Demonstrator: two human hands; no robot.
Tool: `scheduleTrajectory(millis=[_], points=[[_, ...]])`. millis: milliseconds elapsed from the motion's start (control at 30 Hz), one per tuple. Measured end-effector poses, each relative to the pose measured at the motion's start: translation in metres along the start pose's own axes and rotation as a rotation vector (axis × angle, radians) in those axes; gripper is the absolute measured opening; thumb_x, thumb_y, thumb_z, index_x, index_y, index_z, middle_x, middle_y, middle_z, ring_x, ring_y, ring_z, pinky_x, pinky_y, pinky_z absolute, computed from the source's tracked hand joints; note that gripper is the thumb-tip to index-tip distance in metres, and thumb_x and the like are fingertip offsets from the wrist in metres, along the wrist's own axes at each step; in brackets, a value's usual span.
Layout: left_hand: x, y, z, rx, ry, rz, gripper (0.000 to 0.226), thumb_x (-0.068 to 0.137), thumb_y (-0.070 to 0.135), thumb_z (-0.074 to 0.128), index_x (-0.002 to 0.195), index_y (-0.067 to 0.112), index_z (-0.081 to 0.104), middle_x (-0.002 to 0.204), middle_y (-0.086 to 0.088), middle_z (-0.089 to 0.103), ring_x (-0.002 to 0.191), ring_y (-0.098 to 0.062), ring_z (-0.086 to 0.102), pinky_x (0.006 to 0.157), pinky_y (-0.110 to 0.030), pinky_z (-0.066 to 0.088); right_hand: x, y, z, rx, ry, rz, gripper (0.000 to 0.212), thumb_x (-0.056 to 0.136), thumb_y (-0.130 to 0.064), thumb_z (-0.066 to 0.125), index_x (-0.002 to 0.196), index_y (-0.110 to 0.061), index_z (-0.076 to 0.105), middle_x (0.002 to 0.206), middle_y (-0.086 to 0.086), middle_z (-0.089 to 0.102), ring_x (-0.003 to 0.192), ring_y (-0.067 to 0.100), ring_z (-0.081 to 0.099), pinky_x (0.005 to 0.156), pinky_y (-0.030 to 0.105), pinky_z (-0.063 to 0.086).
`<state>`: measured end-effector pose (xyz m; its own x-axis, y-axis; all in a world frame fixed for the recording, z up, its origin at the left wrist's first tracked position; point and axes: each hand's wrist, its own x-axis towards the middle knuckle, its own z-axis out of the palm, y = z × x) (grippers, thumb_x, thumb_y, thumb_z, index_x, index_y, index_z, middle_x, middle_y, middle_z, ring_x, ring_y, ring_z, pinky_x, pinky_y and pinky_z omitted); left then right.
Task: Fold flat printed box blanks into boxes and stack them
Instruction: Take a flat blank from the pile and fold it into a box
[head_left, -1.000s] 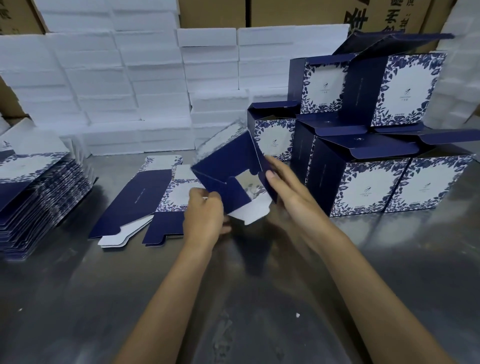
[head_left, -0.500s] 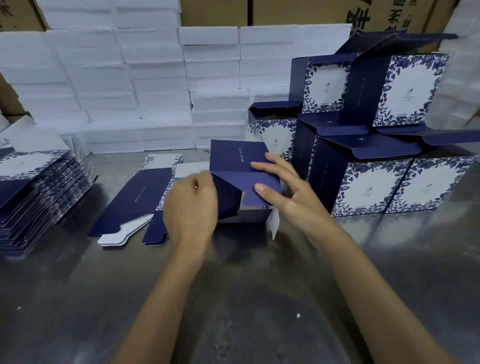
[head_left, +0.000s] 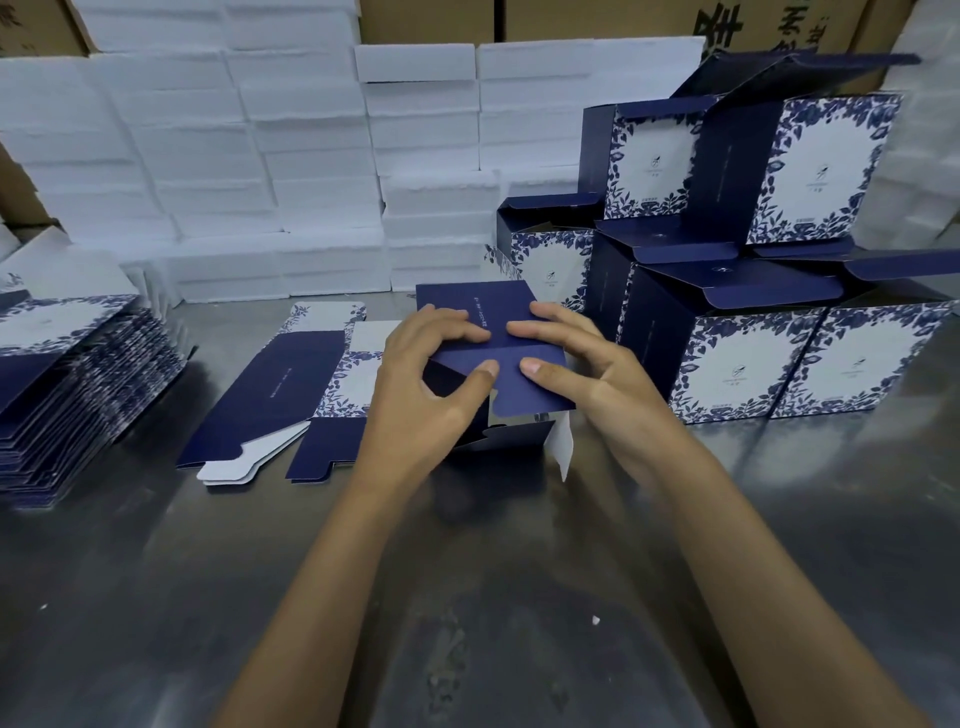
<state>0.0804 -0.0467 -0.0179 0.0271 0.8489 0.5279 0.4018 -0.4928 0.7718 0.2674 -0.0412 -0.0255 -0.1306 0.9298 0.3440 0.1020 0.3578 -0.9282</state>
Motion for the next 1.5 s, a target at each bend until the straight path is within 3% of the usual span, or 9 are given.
scheduleTrajectory(millis=[133,267,400,533,767,933,1167,1300,1500], points=[[0.003,-0.002,-0.004,-0.026,-0.051,-0.018,0.024,0.087,0.011,0.074,0.106,0.026,0.07,0.129,0.009,0.06,0.138,-0.006,0.04,0.115,-0.024,0.029,0.001,0.0,0.001,-0.013,0.024,-0.007,0.034,0.091,-0.011,0.073,0.123,-0.023,0.072,0.146,-0.013,0.05,0.136,-0.003,0.046,0.115,0.038,0.042],[0.004,-0.003,-0.003,-0.036,-0.003,-0.02,0.027,0.086,0.008,0.075,0.102,0.028,0.07,0.126,0.008,0.063,0.136,-0.007,0.042,0.113,-0.021,0.03,0.001,0.0,0.004,-0.056,0.063,-0.035,0.031,0.09,-0.007,0.074,0.118,-0.019,0.074,0.143,-0.009,0.053,0.133,-0.002,0.048,0.116,0.038,0.04],[0.004,-0.006,-0.002,-0.047,0.032,-0.012,0.026,0.084,0.005,0.076,0.1,0.026,0.071,0.123,0.004,0.066,0.133,-0.008,0.045,0.112,-0.021,0.032,0.0,-0.001,0.009,-0.078,0.105,-0.06,0.028,0.089,-0.003,0.073,0.115,-0.014,0.075,0.14,-0.005,0.055,0.13,-0.003,0.05,0.109,0.03,0.046],[0.002,-0.004,0.002,-0.019,0.075,0.006,0.021,0.084,0.004,0.076,0.097,0.021,0.074,0.119,0.003,0.068,0.13,-0.01,0.047,0.11,-0.02,0.033,0.001,-0.002,0.016,-0.107,0.175,-0.057,0.027,0.088,0.001,0.073,0.107,-0.018,0.077,0.136,-0.006,0.056,0.128,0.001,0.051,0.104,0.037,0.049],[0.002,-0.001,0.001,-0.079,0.002,-0.03,0.019,0.084,0.012,0.078,0.098,0.025,0.075,0.119,0.01,0.068,0.13,-0.005,0.049,0.109,-0.021,0.035,-0.002,-0.006,0.016,-0.087,0.169,-0.033,0.023,0.084,-0.013,0.08,0.097,-0.032,0.078,0.133,-0.01,0.051,0.132,0.003,0.045,0.112,0.026,0.036],[0.0,-0.001,0.007,-0.054,0.05,-0.014,0.013,0.085,0.013,0.077,0.098,0.017,0.078,0.115,0.007,0.07,0.129,-0.006,0.05,0.105,-0.015,0.035,-0.001,-0.006,0.021,-0.125,0.228,-0.072,0.017,0.083,-0.011,0.081,0.091,-0.026,0.077,0.129,-0.002,0.057,0.13,0.012,0.047,0.108,0.022,0.036],[0.005,-0.006,-0.006,-0.08,-0.068,-0.027,0.024,0.087,0.014,0.074,0.105,0.03,0.074,0.123,0.014,0.067,0.134,0.004,0.044,0.107,-0.008,0.031,-0.002,-0.003,0.014,-0.087,0.156,-0.032,0.022,0.087,-0.008,0.077,0.105,-0.021,0.078,0.134,-0.006,0.056,0.135,0.014,0.046,0.116,0.041,0.037],[0.002,-0.003,0.004,-0.091,0.019,-0.017,0.021,0.087,0.01,0.074,0.101,0.026,0.075,0.117,0.012,0.07,0.131,0.001,0.048,0.104,-0.006,0.032,-0.001,-0.004,0.02,-0.089,0.246,-0.071,0.019,0.086,-0.003,0.076,0.101,-0.015,0.08,0.13,-0.002,0.06,0.127,0.006,0.052,0.108,0.024,0.039],[0.007,-0.009,-0.011,-0.123,-0.063,-0.06,0.027,0.087,0.011,0.074,0.103,0.033,0.074,0.117,0.022,0.068,0.131,0.01,0.045,0.108,-0.008,0.033,-0.003,-0.001,0.013,-0.018,0.179,-0.026,0.029,0.089,-0.008,0.075,0.112,-0.025,0.077,0.139,-0.012,0.054,0.129,-0.003,0.049,0.105,0.022,0.041]])
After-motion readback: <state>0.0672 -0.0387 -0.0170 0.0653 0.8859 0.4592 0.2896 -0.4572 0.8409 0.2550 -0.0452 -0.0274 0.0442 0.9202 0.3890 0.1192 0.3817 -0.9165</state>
